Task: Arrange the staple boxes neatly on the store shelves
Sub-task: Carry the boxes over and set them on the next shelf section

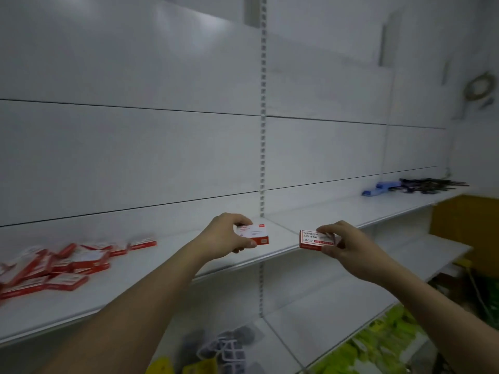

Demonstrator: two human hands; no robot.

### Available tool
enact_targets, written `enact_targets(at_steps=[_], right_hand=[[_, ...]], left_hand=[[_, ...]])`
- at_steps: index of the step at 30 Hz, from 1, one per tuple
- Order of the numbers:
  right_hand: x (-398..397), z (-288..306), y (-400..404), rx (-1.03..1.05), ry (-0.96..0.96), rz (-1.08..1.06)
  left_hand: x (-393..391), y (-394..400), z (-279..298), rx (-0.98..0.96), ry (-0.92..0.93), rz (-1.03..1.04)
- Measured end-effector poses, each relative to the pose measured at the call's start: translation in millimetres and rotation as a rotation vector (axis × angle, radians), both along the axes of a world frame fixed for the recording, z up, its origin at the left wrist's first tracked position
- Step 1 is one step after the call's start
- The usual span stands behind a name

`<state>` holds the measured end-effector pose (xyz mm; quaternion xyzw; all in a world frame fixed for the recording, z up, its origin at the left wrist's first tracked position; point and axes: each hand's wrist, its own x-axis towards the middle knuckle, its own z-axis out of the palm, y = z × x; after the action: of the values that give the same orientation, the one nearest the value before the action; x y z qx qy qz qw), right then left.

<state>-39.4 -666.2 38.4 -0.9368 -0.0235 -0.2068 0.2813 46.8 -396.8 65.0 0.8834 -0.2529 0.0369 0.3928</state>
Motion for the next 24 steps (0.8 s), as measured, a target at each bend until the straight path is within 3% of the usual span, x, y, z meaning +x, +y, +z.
enact_targets(at_steps=[12, 24], right_hand=[[-38, 14, -183, 0.026, 0.002, -0.110], [64, -2, -294, -0.018, 0.044, -0.126]], left_hand=[[-2, -191, 0, -0.038, 0.038, -0.063], [81, -328, -23, -0.124, 0.074, -0.092]])
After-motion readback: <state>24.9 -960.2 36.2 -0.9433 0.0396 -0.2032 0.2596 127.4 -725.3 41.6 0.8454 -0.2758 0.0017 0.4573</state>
